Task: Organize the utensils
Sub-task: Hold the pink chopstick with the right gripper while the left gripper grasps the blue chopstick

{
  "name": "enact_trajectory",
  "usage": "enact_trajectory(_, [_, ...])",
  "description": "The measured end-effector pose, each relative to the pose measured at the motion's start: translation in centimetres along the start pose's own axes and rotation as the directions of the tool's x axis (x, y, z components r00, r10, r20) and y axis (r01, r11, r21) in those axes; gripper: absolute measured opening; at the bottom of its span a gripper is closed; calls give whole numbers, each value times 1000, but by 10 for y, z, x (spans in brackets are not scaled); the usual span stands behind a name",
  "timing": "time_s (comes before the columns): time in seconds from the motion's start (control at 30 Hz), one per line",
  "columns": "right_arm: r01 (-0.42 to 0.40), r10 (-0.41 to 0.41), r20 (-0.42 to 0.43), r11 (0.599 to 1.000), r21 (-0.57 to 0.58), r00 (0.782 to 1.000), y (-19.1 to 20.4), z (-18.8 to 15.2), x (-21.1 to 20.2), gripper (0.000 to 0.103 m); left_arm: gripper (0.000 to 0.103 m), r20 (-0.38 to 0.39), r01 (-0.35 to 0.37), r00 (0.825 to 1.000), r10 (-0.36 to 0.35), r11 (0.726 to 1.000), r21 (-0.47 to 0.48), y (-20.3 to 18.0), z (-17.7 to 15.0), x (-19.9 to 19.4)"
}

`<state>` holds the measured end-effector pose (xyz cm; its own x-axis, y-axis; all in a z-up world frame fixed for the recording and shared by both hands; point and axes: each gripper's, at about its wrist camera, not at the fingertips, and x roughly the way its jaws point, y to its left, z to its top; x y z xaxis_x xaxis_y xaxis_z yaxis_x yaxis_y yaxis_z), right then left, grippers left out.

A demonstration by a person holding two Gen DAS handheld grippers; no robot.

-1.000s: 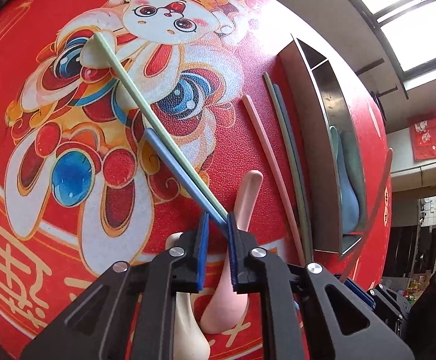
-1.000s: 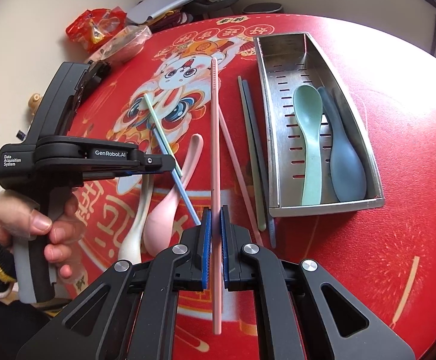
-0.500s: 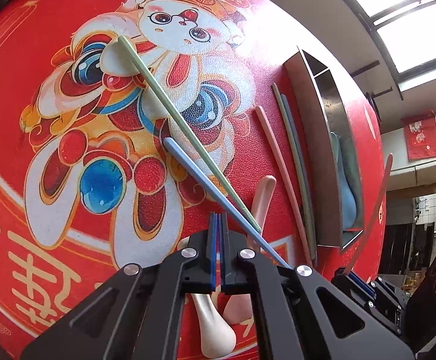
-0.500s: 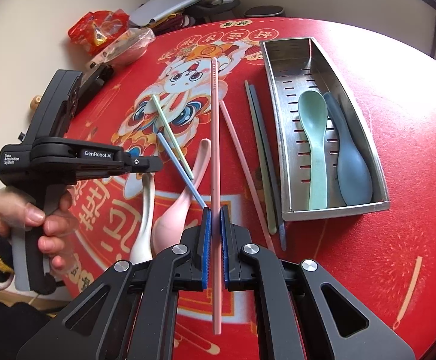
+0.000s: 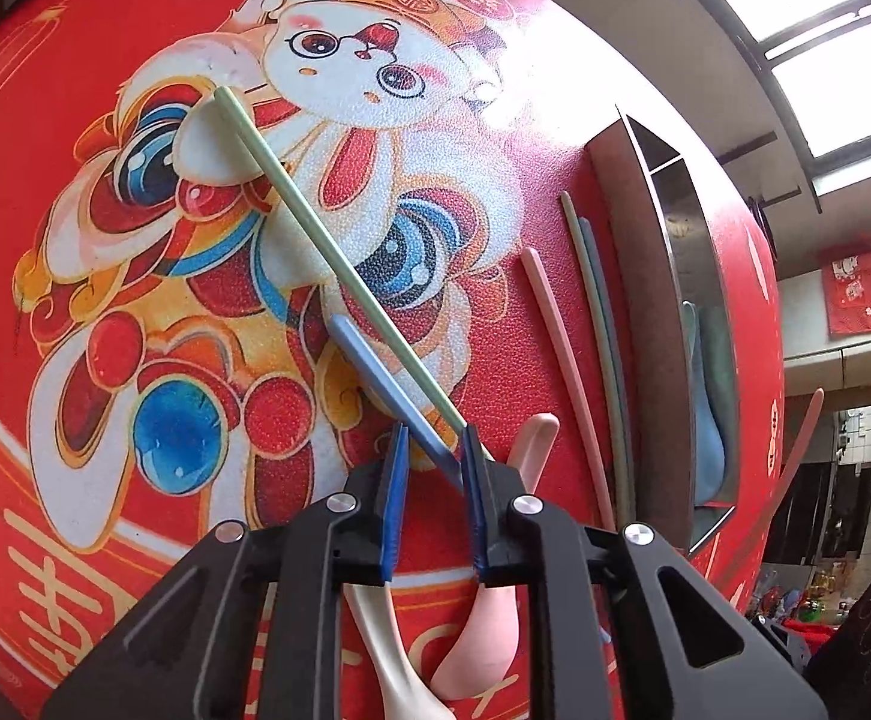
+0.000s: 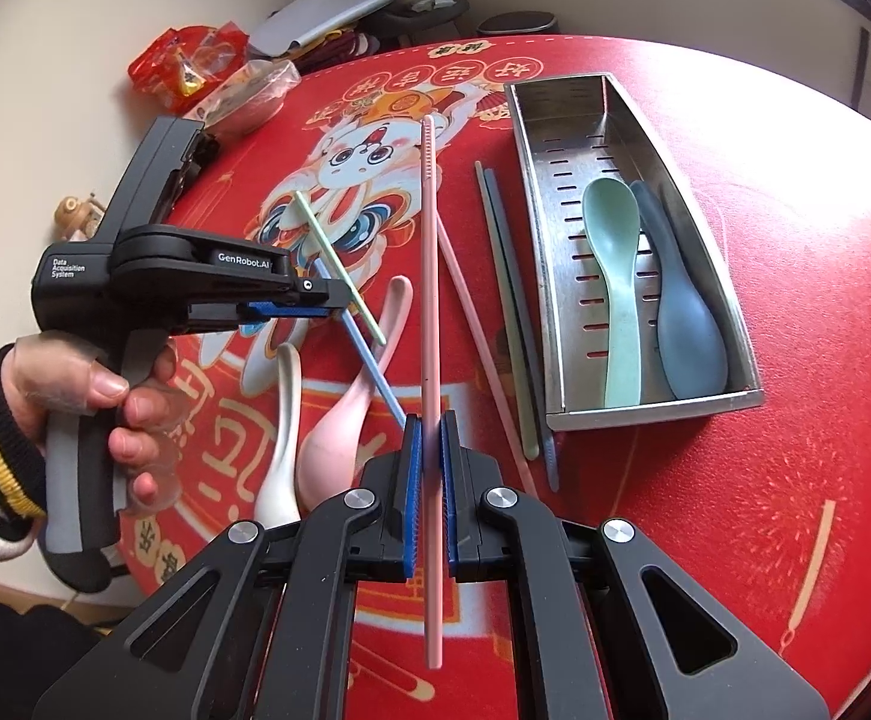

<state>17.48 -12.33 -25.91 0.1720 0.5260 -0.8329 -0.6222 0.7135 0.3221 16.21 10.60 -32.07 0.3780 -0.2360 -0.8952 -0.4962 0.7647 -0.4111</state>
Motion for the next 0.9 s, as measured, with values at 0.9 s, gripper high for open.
enact_trajectory(0.9, [-12, 11, 51, 1000, 25, 999, -6, 2, -18, 6, 21, 41, -167, 986, 162, 945, 281, -45, -32, 9])
